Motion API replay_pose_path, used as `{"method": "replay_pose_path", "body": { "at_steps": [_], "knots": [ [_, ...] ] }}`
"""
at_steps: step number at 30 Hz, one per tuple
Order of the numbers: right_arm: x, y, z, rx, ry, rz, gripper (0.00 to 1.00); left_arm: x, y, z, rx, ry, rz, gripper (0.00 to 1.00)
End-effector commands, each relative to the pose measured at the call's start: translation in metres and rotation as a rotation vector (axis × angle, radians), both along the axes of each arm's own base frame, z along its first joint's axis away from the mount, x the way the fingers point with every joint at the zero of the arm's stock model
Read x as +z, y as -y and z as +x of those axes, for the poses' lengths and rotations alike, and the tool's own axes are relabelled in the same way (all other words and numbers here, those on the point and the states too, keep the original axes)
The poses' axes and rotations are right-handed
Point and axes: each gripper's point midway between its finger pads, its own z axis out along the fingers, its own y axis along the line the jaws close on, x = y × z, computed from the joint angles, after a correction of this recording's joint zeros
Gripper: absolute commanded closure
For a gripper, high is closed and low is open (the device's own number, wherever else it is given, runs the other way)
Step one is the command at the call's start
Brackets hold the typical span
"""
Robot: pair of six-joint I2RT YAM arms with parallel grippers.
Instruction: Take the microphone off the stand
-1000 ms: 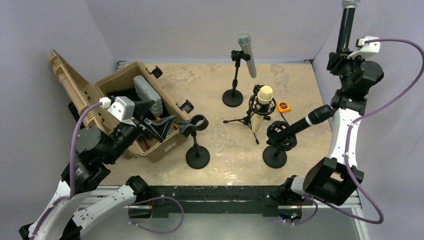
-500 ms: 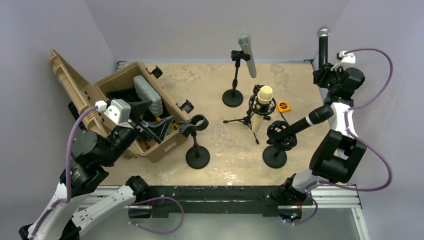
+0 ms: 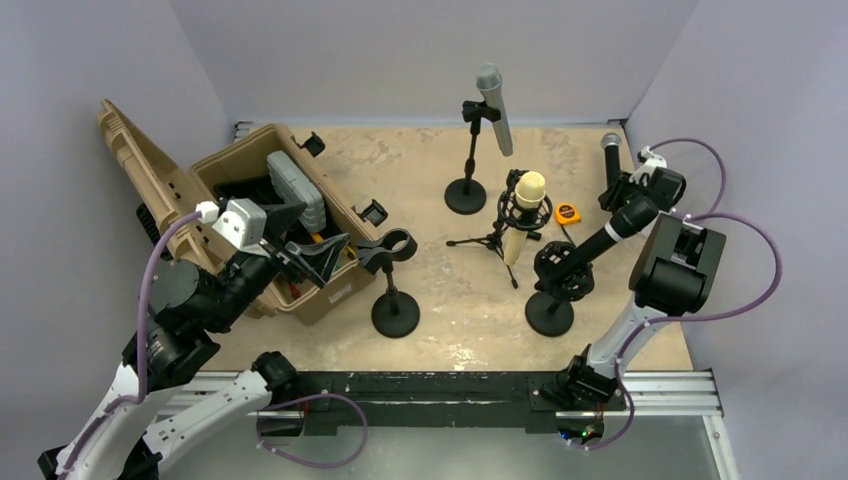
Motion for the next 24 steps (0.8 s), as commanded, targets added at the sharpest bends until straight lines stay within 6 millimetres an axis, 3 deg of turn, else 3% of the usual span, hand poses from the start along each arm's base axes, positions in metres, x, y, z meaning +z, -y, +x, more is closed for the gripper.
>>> {"method": "replay_pose_path", "body": {
  "at_steps": [1,7,16,24],
  "knots": [
    [0.003,0.006,0.014,-0.009,0.017,-0.087,0.98,0.009,0.002,0.003,0.002,0.041,-0.006,0.06],
    [-0.024,-0.015,0.028,0.040,-0.035,-0.080,0.87,0.006,0.004,0.006,0.007,0.034,0.009,0.06],
    [-0.022,-0.010,0.024,0.002,-0.038,-0.098,0.57,0.004,0.005,0.007,0.007,0.032,0.015,0.05],
    [-0.011,-0.016,0.025,0.026,0.001,-0.082,0.46,0.005,0.003,0.006,0.009,0.037,0.014,0.05]
  ]
}}
